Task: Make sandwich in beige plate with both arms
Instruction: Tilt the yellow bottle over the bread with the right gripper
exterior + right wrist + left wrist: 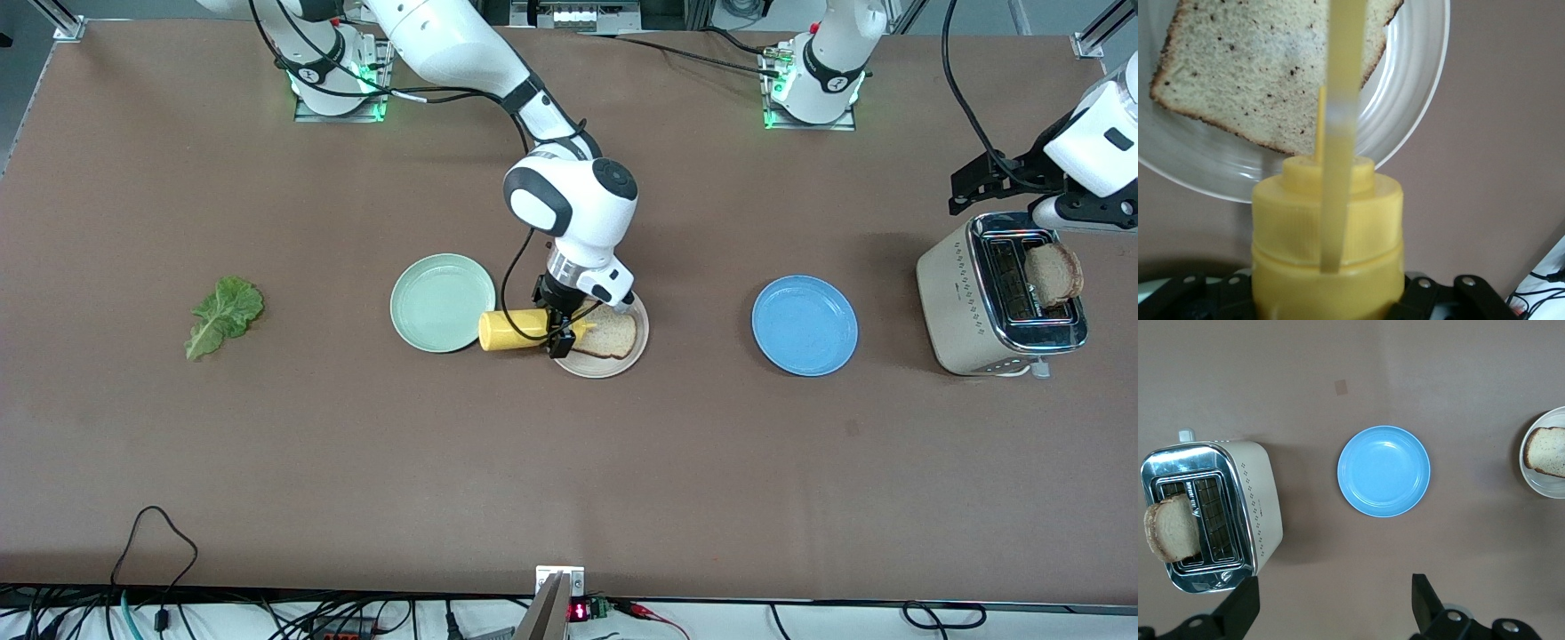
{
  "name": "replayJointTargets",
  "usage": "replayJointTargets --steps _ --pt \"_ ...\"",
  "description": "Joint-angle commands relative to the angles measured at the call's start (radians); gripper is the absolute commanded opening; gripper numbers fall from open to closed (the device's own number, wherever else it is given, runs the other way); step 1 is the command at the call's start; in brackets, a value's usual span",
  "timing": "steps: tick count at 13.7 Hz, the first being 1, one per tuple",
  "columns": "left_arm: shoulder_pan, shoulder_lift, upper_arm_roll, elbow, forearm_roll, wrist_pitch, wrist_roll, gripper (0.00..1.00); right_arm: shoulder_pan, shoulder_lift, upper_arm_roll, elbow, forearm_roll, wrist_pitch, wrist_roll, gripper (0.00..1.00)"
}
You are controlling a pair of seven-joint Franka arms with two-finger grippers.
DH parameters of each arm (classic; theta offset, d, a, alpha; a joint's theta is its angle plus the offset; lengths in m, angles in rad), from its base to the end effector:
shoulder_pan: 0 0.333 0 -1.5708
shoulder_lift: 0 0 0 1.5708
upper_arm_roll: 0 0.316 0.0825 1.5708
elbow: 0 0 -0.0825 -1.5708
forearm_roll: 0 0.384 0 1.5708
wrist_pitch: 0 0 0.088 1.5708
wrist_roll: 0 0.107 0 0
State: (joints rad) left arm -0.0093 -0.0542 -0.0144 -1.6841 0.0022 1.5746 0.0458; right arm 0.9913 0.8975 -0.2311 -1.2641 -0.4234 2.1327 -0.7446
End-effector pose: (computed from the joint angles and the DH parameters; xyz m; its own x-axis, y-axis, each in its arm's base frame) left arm 0.5353 -0.0126 0.6010 0.9961 -0.0694 -0.0554 -0.0695 -0.9976 -0.0004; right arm 0.5265 0.5380 0.2287 -0.1624 0.8980 -0.4088 0.9028 0.3025 0.3057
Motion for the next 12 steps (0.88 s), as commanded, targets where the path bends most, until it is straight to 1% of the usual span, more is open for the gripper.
replayJointTargets --steps 1,2,4,5,6,8,9,12 --pt "-0.003 -0.013 0.004 -0.005 -0.007 -0.016 0.019 1.0 -0.002 -0.005 -0.014 0.038 -0.018 -0.03 0.008 0.25" --pt "-0.003 -0.013 0.004 -0.003 -0.007 -0.018 0.019 1.0 -0.014 -0.009 -0.016 0.042 0.0 -0.028 0.008 0.25" --pt "-0.003 -0.013 0.004 0.0 -0.007 -0.021 0.019 1.0 -0.068 -0.043 -0.011 0.04 0.137 -0.023 -0.012 0.25" --pt "-0.003 -0.013 0.004 0.0 -0.007 -0.021 0.019 1.0 -0.085 -0.083 -0.01 0.028 0.191 -0.022 -0.015 0.25" --pt "-0.003 -0.012 0.004 0.0 -0.007 -0.021 0.019 1.0 -0.095 -0.113 -0.008 0.005 0.218 -0.019 -0.015 0.25" --pt "-0.003 -0.012 0.004 0.0 -0.007 -0.021 0.019 1.0 -0.129 -0.17 -0.005 -0.024 0.311 -0.017 -0.057 0.25" --pt "-0.003 -0.012 0.004 0.0 -0.007 -0.021 0.019 1.0 -0.15 -0.201 -0.005 -0.04 0.39 -0.017 -0.12 0.25" --pt "-0.003 -0.012 0.004 0.0 -0.007 -0.021 0.019 1.0 -0.268 -0.302 -0.005 -0.118 0.634 -0.017 -0.362 0.25"
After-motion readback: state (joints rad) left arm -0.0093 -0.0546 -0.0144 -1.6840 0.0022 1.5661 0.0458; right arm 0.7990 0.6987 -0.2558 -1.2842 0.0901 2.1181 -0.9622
